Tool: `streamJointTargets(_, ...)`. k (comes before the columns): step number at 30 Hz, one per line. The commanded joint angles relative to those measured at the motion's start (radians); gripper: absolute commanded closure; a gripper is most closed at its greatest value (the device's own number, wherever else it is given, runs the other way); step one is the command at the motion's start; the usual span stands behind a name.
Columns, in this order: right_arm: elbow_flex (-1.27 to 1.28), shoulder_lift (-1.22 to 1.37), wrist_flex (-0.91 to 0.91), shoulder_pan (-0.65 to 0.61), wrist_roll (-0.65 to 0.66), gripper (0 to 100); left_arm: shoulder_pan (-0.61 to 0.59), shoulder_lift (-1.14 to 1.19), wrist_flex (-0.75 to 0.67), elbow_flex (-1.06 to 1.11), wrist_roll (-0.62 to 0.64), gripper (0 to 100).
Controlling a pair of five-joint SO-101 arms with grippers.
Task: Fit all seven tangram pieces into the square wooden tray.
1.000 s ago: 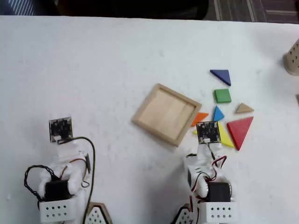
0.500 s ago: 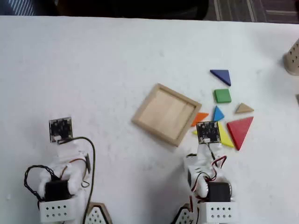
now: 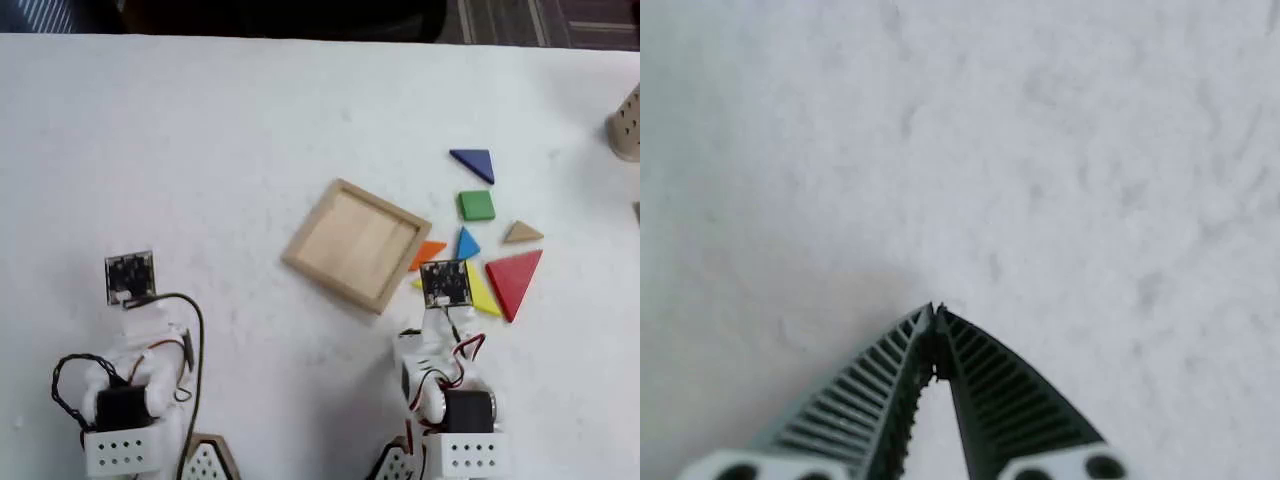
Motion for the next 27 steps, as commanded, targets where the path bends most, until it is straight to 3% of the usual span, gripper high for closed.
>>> streamJointTargets(1,0.006,0.002,0.002,-0.005,0.006,98.0,0.018,-0.015,0.005,-0.003,-0.003,98)
streamJointTargets(22,0.006,0.002,0.004,-0.008,0.006,97.9,0.016,-0.018,-0.005,-0.003,-0.005,97)
streamJointTargets(27,0.005,0.001,-0.021,-0.012,0.006,97.8,0.016,-0.018,-0.144,-0.005,-0.006,97)
